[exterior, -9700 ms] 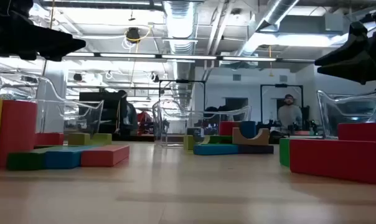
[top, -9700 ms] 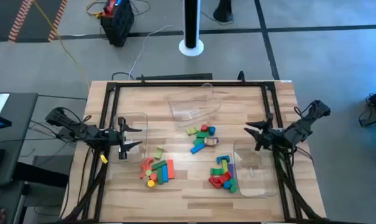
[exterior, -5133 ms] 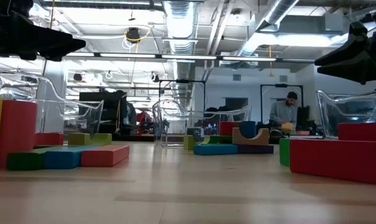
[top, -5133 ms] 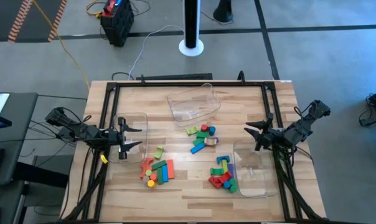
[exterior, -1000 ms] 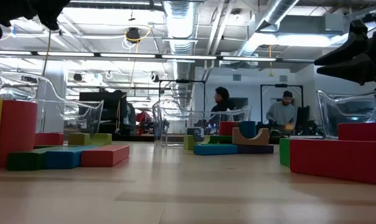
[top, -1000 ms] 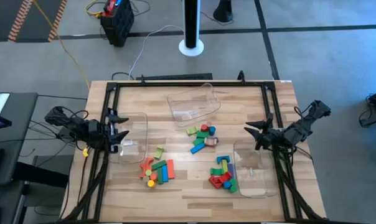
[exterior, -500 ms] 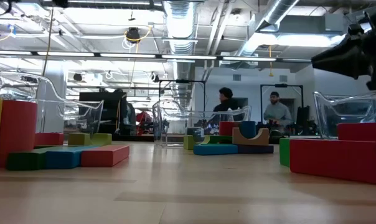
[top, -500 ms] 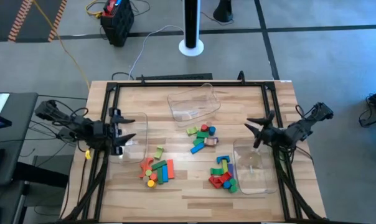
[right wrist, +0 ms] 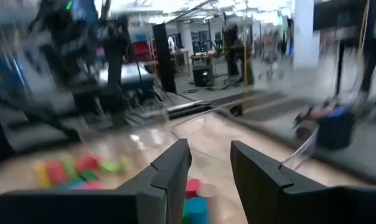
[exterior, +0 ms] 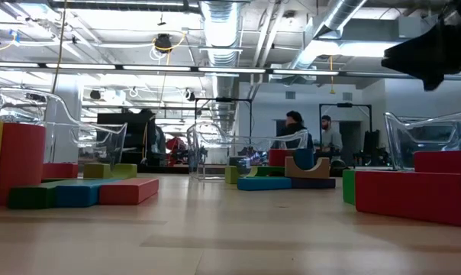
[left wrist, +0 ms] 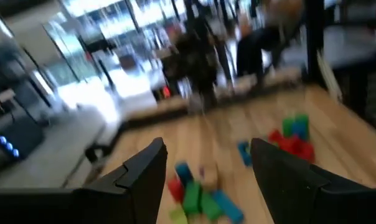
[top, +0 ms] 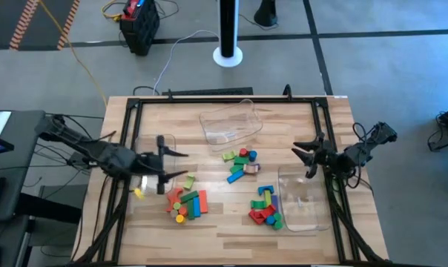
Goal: Sort blocks by size
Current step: Put the yellow cylindrical block into the top transparent bin
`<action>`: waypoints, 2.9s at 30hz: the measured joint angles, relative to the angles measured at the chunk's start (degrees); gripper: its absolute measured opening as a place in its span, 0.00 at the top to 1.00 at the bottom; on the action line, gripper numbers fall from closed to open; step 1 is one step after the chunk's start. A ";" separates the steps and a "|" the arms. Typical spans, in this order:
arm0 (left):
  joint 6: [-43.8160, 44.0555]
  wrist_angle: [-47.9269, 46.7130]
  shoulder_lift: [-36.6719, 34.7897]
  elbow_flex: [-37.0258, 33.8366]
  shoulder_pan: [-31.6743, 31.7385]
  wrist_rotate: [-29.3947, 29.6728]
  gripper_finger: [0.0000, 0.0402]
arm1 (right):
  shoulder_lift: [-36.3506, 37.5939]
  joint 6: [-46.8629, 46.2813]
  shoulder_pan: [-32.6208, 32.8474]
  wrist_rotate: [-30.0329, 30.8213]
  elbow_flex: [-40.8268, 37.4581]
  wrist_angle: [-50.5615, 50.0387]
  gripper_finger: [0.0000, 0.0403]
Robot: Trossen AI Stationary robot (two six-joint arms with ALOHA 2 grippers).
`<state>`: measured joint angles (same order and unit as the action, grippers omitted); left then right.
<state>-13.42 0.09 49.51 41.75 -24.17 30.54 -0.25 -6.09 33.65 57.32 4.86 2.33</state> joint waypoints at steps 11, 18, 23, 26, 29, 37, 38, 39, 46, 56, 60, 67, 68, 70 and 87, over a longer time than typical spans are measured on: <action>2.96 -22.07 18.25 16.14 3.70 -12.11 0.44 | -0.04 -7.26 -0.98 -1.11 0.09 2.56 0.62; 6.84 -33.56 26.78 21.16 5.62 -22.14 0.44 | -0.13 -8.03 -1.07 -6.91 0.11 0.53 0.62; 12.64 -40.08 30.55 21.95 5.10 -26.35 0.44 | -0.13 -8.02 -1.07 -7.04 0.11 0.64 0.62; 16.31 -43.00 32.33 21.95 4.28 -29.69 0.44 | -0.13 -7.98 -1.07 -7.04 0.11 0.26 0.62; 18.60 -45.42 33.97 21.95 2.88 -30.77 0.44 | -0.13 -7.59 -1.07 -7.04 0.11 0.01 0.62; 20.82 -48.52 37.50 21.95 -0.35 -30.88 0.44 | -0.11 -7.56 -1.07 -7.02 0.11 -0.20 0.62; 21.13 -49.35 37.83 21.95 -0.61 -30.90 0.44 | -0.13 -7.56 -1.07 -7.02 0.11 -0.27 0.62; 21.52 -50.15 38.11 21.93 -0.89 -31.07 0.44 | -0.12 -7.56 -1.07 -7.02 0.11 -0.39 0.62; 25.98 -51.55 38.72 21.93 -2.79 -31.95 0.44 | -0.13 -7.54 -1.07 -7.00 0.11 -1.53 0.62; 33.64 -51.70 38.48 21.93 -7.15 -31.88 0.44 | -0.13 -7.41 -1.07 -6.99 0.11 -1.97 0.62; 37.50 -50.29 38.20 21.93 -9.55 -31.82 0.44 | -0.13 -7.41 -1.07 -6.97 0.11 -1.95 0.62; 42.57 -46.09 38.22 21.89 -13.83 -31.73 0.44 | -0.13 -7.43 -1.07 -6.95 0.11 -1.92 0.62; 43.18 -45.14 38.22 21.89 -14.37 -31.76 0.44 | -0.13 -7.43 -1.07 -6.96 0.11 -1.92 0.62; 44.14 -42.83 38.22 21.89 -15.41 -31.82 0.44 | -0.13 -7.43 -1.07 -6.95 0.11 -1.92 0.62; 51.03 -31.80 38.76 14.40 -18.15 -28.57 0.58 | -0.11 -9.22 -1.07 -7.30 0.11 -4.88 0.62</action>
<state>37.61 -31.71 88.27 56.15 -42.31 1.97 -0.36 -15.30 32.58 50.02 4.97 -2.55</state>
